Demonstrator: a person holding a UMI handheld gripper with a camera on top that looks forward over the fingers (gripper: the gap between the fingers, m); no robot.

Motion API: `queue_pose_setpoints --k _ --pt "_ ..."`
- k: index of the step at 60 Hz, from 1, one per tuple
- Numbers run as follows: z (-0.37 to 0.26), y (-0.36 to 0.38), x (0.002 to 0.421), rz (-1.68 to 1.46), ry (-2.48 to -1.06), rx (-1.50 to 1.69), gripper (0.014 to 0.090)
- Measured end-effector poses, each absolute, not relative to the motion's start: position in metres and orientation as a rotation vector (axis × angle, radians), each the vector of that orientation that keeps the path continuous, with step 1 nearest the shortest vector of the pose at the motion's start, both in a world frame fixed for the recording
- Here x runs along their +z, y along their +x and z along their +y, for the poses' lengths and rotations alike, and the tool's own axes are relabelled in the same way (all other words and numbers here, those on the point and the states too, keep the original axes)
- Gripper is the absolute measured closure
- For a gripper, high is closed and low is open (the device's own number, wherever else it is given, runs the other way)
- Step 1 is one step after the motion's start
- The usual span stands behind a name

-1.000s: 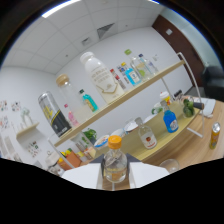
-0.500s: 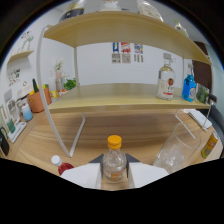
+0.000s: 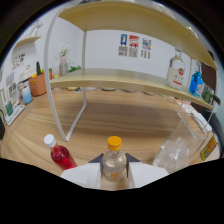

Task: Make me a cup of Vodka Sunrise.

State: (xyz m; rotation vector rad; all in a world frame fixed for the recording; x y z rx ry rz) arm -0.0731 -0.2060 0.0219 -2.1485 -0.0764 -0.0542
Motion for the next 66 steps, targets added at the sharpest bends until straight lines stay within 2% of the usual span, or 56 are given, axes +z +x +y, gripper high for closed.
queue_pose_setpoints --k 18,23,30,47,66 --pt "-0.217 -0.069 0.016 -0.067 -2.185 -0.016 0.0663" --pt "-0.225 -0.067 0.010 -0.074 -2.241 -0.003 0.0508" --pt "-0.234 -0.068 0.033 -0.127 -2.202 0.007 0.0183" --pt "-0.284 -0.058 0.117 -0.179 -2.095 -0.004 0.0190" --pt "-0.334 0.018 0.161 -0.026 -2.081 -0.049 0.0186"
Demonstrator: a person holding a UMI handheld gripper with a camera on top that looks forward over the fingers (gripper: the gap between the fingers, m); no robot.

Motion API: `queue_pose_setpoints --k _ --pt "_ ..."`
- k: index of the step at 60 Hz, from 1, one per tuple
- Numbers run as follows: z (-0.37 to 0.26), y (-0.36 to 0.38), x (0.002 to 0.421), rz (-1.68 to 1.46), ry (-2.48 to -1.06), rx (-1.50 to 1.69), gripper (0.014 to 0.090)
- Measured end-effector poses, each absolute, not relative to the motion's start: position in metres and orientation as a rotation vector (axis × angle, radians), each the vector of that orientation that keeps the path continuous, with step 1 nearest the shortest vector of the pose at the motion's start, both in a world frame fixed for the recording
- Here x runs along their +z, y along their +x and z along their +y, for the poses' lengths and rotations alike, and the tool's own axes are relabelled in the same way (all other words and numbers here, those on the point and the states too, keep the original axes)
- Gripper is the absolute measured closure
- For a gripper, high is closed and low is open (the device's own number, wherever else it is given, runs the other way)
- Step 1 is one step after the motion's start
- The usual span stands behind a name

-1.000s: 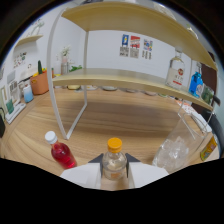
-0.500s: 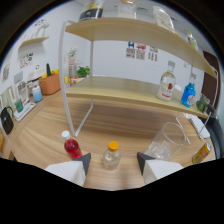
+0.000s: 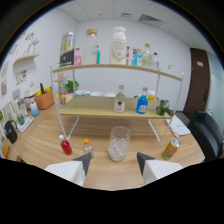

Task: Make me a cup of Vodka Sunrise.

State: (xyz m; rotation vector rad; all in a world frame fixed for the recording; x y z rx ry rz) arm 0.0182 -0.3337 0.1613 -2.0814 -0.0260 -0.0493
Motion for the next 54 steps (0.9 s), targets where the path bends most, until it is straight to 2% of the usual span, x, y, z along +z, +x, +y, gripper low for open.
queue_pose_setpoints --k 10,25,32,40,43,50,54 --pt "-0.313 0.067 0.238 0.040 -1.969 -0.046 0.0184" --pt "-0.231 0.113 0.366 0.030 -1.744 -0.038 0.0182" --pt "-0.187 0.119 0.390 0.024 -1.689 -0.016 0.0186" --pt "-0.145 0.122 0.396 0.022 -1.690 0.015 0.0200" --pt "-0.131 0.122 0.392 0.029 -1.701 0.029 0.0241" --pt "-0.109 0.122 0.375 0.030 -1.749 0.029 0.0397" --pt "-0.103 0.121 0.372 0.019 -1.757 0.019 0.0533"
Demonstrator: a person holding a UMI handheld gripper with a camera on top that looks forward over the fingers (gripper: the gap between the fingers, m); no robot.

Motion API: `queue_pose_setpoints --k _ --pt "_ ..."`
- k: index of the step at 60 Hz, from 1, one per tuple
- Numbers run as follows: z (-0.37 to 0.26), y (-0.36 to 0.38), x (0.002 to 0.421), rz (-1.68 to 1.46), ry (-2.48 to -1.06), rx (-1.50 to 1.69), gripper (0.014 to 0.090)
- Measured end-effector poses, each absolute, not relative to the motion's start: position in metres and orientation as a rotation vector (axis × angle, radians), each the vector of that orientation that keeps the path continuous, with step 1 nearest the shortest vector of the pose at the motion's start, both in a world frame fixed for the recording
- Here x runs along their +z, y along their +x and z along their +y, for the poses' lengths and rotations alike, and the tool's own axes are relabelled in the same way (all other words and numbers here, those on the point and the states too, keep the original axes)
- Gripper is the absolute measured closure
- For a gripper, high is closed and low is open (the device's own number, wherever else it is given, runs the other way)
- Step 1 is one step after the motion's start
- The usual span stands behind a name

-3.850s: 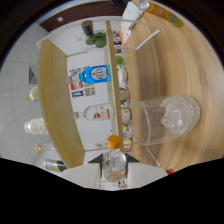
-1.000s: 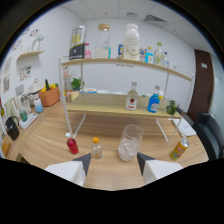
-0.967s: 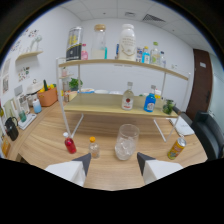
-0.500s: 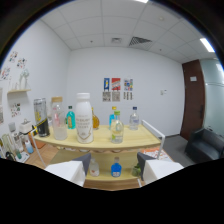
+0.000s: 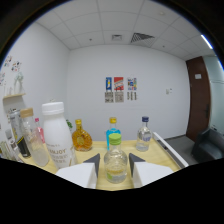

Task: Make me a cup of Vodka Sunrise.

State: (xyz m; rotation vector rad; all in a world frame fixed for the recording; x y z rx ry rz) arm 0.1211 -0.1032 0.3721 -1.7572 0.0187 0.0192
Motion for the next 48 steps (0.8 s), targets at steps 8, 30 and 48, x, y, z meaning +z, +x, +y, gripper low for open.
queue_pose_setpoints --k 8,30,48 --pt "-0.099 0.125 0.369 0.019 -1.760 -0.015 0.0676" --pt "-0.140 0.127 0.399 0.014 -1.700 0.063 0.0691" --pt "-0.211 0.115 0.306 0.060 -1.770 0.086 0.0692"
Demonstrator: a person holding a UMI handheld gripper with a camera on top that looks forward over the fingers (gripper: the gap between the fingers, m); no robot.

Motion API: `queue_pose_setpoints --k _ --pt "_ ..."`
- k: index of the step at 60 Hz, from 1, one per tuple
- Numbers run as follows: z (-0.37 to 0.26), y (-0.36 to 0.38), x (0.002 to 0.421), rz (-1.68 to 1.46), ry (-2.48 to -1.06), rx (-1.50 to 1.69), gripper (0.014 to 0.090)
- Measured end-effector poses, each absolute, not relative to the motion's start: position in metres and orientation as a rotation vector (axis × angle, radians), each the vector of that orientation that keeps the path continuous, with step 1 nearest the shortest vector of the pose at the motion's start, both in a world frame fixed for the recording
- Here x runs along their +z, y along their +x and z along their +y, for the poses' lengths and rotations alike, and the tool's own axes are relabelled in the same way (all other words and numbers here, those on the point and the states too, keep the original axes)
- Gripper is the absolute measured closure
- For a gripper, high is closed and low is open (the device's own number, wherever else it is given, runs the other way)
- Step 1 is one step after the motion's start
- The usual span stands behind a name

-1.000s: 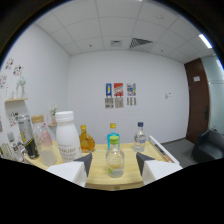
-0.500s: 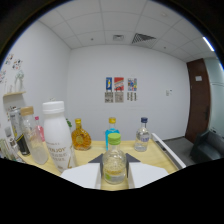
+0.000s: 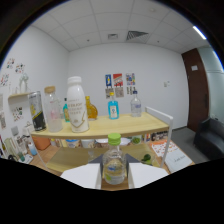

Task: Make me a cup of Vodka Sunrise.

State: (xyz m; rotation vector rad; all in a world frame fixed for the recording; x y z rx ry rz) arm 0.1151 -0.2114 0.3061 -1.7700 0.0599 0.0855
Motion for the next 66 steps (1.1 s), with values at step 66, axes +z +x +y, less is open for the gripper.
queue_pose_setpoints --k 66 --pt "-0.186 0.105 0.191 -1.636 -1.178 -1.442 0.0696"
